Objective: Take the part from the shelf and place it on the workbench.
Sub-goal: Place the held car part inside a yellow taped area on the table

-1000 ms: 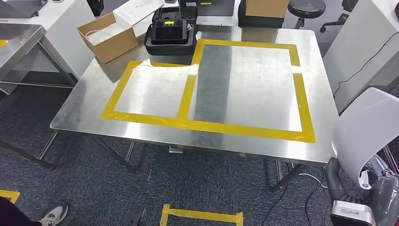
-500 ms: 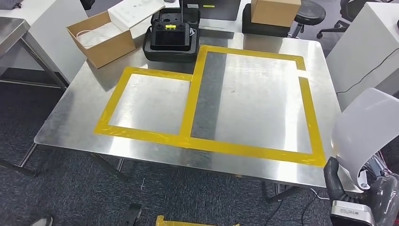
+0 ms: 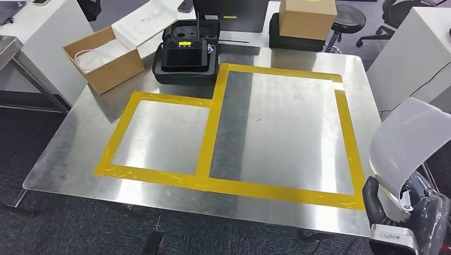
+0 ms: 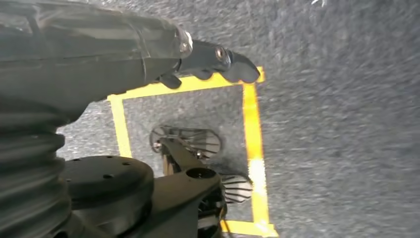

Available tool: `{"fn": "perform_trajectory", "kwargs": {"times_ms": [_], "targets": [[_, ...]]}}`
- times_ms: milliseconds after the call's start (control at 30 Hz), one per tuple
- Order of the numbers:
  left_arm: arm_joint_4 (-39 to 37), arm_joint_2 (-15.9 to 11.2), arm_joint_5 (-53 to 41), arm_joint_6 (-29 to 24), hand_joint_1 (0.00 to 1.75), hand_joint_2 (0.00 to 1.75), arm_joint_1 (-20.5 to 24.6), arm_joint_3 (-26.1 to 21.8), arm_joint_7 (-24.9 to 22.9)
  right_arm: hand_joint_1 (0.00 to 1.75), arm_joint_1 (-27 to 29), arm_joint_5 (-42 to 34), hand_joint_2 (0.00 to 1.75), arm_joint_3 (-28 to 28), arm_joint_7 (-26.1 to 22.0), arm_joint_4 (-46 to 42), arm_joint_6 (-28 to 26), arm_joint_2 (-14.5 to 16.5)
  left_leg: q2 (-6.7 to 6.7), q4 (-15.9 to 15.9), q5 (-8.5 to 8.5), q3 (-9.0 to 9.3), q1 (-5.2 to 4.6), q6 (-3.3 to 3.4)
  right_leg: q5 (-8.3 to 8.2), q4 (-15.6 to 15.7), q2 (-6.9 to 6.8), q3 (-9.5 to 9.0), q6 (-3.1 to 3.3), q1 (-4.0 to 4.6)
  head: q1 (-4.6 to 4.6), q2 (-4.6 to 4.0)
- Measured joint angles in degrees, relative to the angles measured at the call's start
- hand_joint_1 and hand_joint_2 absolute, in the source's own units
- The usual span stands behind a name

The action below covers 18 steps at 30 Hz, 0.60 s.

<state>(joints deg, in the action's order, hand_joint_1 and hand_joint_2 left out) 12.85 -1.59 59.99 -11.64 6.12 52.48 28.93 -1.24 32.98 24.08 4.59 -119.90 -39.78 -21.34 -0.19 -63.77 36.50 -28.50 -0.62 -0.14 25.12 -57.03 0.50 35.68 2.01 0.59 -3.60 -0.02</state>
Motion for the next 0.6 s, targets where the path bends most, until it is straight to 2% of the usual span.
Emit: {"fn": "perform_trajectory", "kwargs": {"times_ms": [67,100,133,167,233,267,300,333,367,400,467,533,600], "targets": [[0.0,-0.02,0.03,0.01,0.0,1.75,0.12,0.0,0.01,1.75,-0.07,0.0,1.75,0.09,0.0,0.05,0.0,0.01,-0.03,-5.57,2.43,-4.21,0.63,-0.97,0.38,0.34,-0.18,-0.7,-0.29,-0.57,-0.11,0.0],[-0.01,-0.04,0.05,0.0,0.0,1.75,0.03,0.0,0.02,1.75,-0.06,0.0,1.75,0.14,0.0,0.12,0.0,0.02,-0.01,-7.01,2.97,-5.91,1.04,-1.43,0.68,0.33,-0.2,-0.98,-0.59,-0.9,-0.14,0.0],[-0.01,-0.08,0.07,0.0,0.0,1.75,-0.08,0.0,0.03,1.75,-0.05,0.0,1.75,0.17,0.0,0.21,0.0,0.03,0.04,-6.9,2.34,-6.86,1.45,-1.83,1.02,0.29,-0.19,-1.32,-0.97,-1.25,-0.16,0.0],[-0.02,-0.12,0.08,-0.01,0.0,1.75,-0.16,0.0,0.06,1.75,-0.04,0.0,1.75,0.21,0.0,0.29,0.0,0.04,0.1,-5.19,0.35,-7.02,1.89,-2.28,1.4,0.18,-0.17,-1.7,-1.41,-1.64,-0.16,0.0],[-0.02,-0.13,0.07,-0.01,0.0,1.75,-0.21,0.0,0.15,1.75,-0.05,0.0,1.75,0.25,0.0,0.39,0.01,0.05,0.14,0.35,-4.97,-6.1,2.67,-3.35,2.2,-0.35,-0.12,-2.35,-2.49,-2.35,-0.23,0.0],[-0.01,-0.09,0.06,-0.02,0.0,1.75,-0.2,0.0,0.19,1.75,-0.06,0.0,1.75,0.27,0.0,0.4,0.02,0.05,0.25,2.51,-6.18,-5.78,2.82,-3.45,2.55,-0.75,-0.09,-2.39,-3.0,-2.52,-0.36,0.0],[-0.01,-0.06,0.06,-0.02,0.0,1.75,-0.22,0.0,0.21,1.75,-0.1,0.0,1.75,0.33,0.0,0.4,0.03,0.07,0.37,3.53,-6.88,-5.69,2.84,-3.13,2.82,-1.13,-0.06,-2.32,-3.48,-2.56,-0.4,0.0],[-0.02,-0.04,0.06,-0.03,0.0,1.75,-0.27,0.0,0.2,1.75,-0.1,0.0,1.75,0.41,0.0,0.41,0.02,0.07,0.47,3.53,-6.65,-5.85,2.69,-2.54,2.93,-1.39,-0.05,-2.23,-3.86,-2.52,-0.42,0.0],[-0.03,-0.06,0.05,-0.06,0.0,1.75,-0.32,0.0,0.17,1.75,-0.11,0.0,1.75,0.52,0.0,0.42,0.02,0.07,0.61,3.4,-6.79,-5.94,2.59,-1.67,2.92,-1.54,-0.06,-2.1,-4.19,-2.52,-0.42,0.0],[-0.04,-0.08,0.04,-0.09,0.0,1.75,-0.35,0.0,0.13,1.75,-0.12,0.0,1.75,0.65,0.0,0.42,0.02,0.06,0.61,3.2,-7.37,-5.98,2.56,-1.08,3.06,-1.67,-0.12,-2.08,-4.47,-2.59,-0.31,0.0],[-0.04,-0.08,-0.02,-0.17,0.0,1.75,-0.24,0.0,0.01,1.75,-0.22,0.0,1.75,0.83,0.02,0.43,0.02,-0.01,0.5,3.23,-7.54,-6.11,2.47,-0.33,4.77,-3.51,-0.26,-1.43,-4.78,-2.69,-0.19,0.0],[-0.04,-0.05,-0.05,-0.2,0.0,1.75,-0.11,0.0,-0.05,1.75,-0.36,0.0,1.75,0.91,0.07,0.42,0.01,-0.08,0.43,3.33,-7.56,-6.19,2.36,0.09,6.94,-6.16,-0.35,-0.48,-4.81,-2.63,-0.06,0.0],[-0.04,-0.05,-0.06,-0.2,0.0,1.75,-0.1,0.0,-0.05,1.75,-0.41,0.0,1.75,0.92,0.09,0.41,0.01,-0.1,0.42,3.34,-7.56,-6.21,2.31,0.18,7.52,-7.09,-0.35,-0.13,-4.81,-2.59,-0.03,0.0]]}}
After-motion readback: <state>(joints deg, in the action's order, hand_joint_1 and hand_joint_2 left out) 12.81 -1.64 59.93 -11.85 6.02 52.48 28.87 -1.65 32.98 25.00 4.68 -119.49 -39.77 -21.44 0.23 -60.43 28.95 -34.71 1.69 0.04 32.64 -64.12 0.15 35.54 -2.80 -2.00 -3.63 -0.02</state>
